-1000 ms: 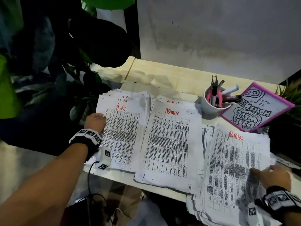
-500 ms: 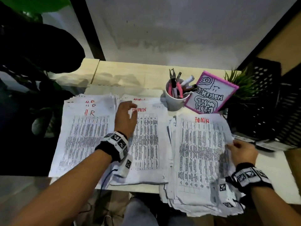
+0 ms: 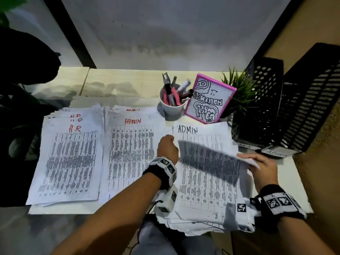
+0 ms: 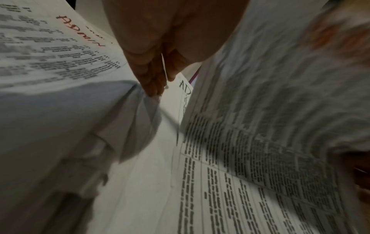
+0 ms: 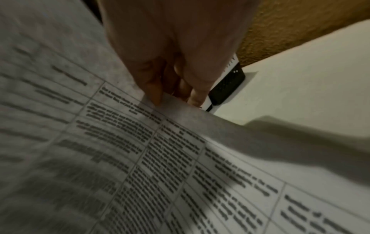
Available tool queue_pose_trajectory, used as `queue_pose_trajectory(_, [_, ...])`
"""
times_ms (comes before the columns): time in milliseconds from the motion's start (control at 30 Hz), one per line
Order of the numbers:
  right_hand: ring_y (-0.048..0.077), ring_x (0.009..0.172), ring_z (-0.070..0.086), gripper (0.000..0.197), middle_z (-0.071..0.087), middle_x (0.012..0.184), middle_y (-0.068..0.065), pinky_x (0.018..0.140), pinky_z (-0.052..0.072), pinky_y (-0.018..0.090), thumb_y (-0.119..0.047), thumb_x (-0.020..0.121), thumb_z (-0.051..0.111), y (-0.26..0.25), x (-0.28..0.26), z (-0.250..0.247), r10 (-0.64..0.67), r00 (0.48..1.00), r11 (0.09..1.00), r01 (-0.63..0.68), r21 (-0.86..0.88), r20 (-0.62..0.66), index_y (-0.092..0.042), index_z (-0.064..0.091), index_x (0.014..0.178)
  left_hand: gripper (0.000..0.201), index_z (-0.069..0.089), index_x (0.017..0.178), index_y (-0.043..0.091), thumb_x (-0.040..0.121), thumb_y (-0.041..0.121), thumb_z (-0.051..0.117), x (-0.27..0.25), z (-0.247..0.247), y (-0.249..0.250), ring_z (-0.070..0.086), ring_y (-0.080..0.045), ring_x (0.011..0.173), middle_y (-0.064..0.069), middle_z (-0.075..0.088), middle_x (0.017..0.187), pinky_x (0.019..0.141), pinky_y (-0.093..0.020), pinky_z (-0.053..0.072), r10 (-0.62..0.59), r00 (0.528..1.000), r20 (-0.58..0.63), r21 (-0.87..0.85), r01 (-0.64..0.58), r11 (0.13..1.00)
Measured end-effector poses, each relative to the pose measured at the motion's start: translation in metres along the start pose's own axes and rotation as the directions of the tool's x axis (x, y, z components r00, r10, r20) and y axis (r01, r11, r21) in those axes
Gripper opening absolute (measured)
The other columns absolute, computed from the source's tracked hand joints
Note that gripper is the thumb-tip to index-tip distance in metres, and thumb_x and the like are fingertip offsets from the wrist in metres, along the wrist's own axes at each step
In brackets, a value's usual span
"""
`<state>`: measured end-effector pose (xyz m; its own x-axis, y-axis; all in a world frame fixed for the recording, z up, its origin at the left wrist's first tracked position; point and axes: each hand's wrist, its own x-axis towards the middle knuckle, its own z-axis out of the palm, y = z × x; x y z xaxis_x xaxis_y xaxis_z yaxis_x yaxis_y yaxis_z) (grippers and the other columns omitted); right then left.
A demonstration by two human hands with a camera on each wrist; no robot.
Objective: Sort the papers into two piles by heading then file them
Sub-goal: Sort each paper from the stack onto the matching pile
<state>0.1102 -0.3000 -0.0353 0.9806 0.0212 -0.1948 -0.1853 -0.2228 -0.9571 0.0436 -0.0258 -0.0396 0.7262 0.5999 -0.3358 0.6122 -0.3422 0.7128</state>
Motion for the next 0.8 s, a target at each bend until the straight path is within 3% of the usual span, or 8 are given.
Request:
queue_pose_trajectory(67, [0.025, 0.079, 0.068, 0.031, 0.073, 0.077, 0.008, 0.075, 0.056, 0.030, 0.022, 0.070, 0.054, -0.002, -0.005, -0.006, -0.019, 0.998, 0.997, 0.015, 0.080, 0.053, -0.005, 0.068, 0.064, 0.026, 0.057, 0.117, 0.000, 0.096, 0.007, 0.045, 0.001, 0.005, 0.001, 0.055, -0.030, 0.111, -0.015, 0.057, 0.122, 0.086, -0.029, 0.041, -0.042, 0.998, -0.046, -0.052, 0.040, 0.998])
queue_pose_trajectory(200, [0.018, 0.062, 0.065, 0.027, 0.070, 0.068, 0.006, 0.059, 0.053, 0.019, 0.018, 0.074, 0.045, -0.004, -0.014, -0.007, 0.026, 0.994, 0.988, -0.042, 0.151, 0.106, 0.000, 0.062, 0.065, 0.040, 0.054, 0.115, 0.000, 0.088, 0.028, 0.064, 0.003, 0.015, 0.000, 0.055, -0.031, 0.105, -0.016, 0.055, 0.117, 0.091, -0.039, 0.046, -0.065, 0.995, -0.069, -0.134, 0.056, 0.989])
queue_pose_trajectory(300, [0.015, 0.055, 0.064, 0.026, 0.069, 0.063, 0.003, 0.052, 0.050, 0.018, 0.012, 0.087, 0.041, -0.001, -0.019, -0.009, 0.082, 0.984, 0.989, -0.100, 0.113, 0.156, -0.002, 0.062, 0.082, 0.048, 0.052, 0.112, 0.002, 0.078, 0.025, 0.075, 0.006, 0.018, 0.001, 0.056, -0.030, 0.102, -0.015, 0.056, 0.113, 0.088, -0.041, 0.048, -0.081, 0.994, -0.068, -0.134, 0.071, 0.988])
queue_pose_trajectory(433, [0.009, 0.053, 0.064, 0.036, 0.068, 0.060, -0.001, 0.051, 0.050, 0.017, 0.011, 0.093, 0.031, -0.002, -0.017, -0.012, 0.188, 0.947, 0.975, -0.213, 0.071, 0.261, -0.005, 0.063, 0.087, 0.026, 0.061, 0.098, 0.008, 0.076, 0.016, 0.074, 0.006, 0.016, 0.003, 0.065, -0.028, 0.087, -0.011, 0.068, 0.095, 0.076, -0.032, 0.052, -0.104, 0.987, -0.121, -0.129, 0.088, 0.988])
queue_pose_trajectory(567, [-0.005, 0.054, 0.061, 0.061, 0.066, 0.055, -0.014, 0.057, 0.049, 0.013, 0.024, 0.084, 0.038, -0.010, -0.020, -0.004, 0.212, 0.960, 0.975, -0.221, 0.029, 0.183, -0.021, 0.071, 0.059, 0.010, 0.070, 0.090, 0.012, 0.081, 0.017, 0.067, -0.002, 0.010, 0.004, 0.061, -0.020, 0.073, -0.007, 0.072, 0.084, 0.064, -0.023, 0.042, 0.054, 0.989, -0.137, -0.082, -0.066, 0.994])
queue_pose_trajectory(700, [0.006, 0.065, 0.068, 0.041, 0.072, 0.067, -0.004, 0.057, 0.052, 0.013, 0.023, 0.072, 0.052, -0.021, -0.017, 0.001, 0.223, 0.959, 0.955, -0.250, 0.160, 0.173, -0.011, 0.074, 0.074, 0.008, 0.067, 0.083, 0.016, 0.086, 0.012, 0.061, -0.017, 0.008, 0.001, 0.061, -0.020, 0.075, -0.002, 0.068, 0.078, 0.072, -0.036, 0.052, 0.180, 0.981, -0.076, -0.299, -0.194, 0.934])
queue_pose_trajectory(767, [0.003, 0.062, 0.068, 0.035, 0.072, 0.071, -0.003, 0.056, 0.054, 0.015, 0.018, 0.073, 0.058, -0.023, -0.015, 0.001, 0.230, 0.958, 0.959, -0.254, 0.130, 0.173, -0.013, 0.074, 0.078, 0.010, 0.060, 0.084, 0.017, 0.090, 0.011, 0.056, -0.032, 0.000, 0.003, 0.057, -0.014, 0.075, 0.000, 0.065, 0.081, 0.071, -0.031, 0.048, 0.230, 0.973, -0.015, -0.399, -0.216, 0.891])
queue_pose_trajectory(800, [0.001, 0.059, 0.067, 0.037, 0.069, 0.070, -0.002, 0.054, 0.052, 0.013, 0.019, 0.074, 0.057, -0.024, -0.015, 0.001, 0.241, 0.959, 0.960, -0.259, 0.111, 0.149, -0.014, 0.073, 0.071, 0.011, 0.057, 0.086, 0.017, 0.093, 0.010, 0.053, -0.041, -0.006, 0.005, 0.056, -0.009, 0.074, 0.002, 0.064, 0.081, 0.068, -0.027, 0.047, 0.257, 0.966, 0.026, -0.433, -0.221, 0.874])
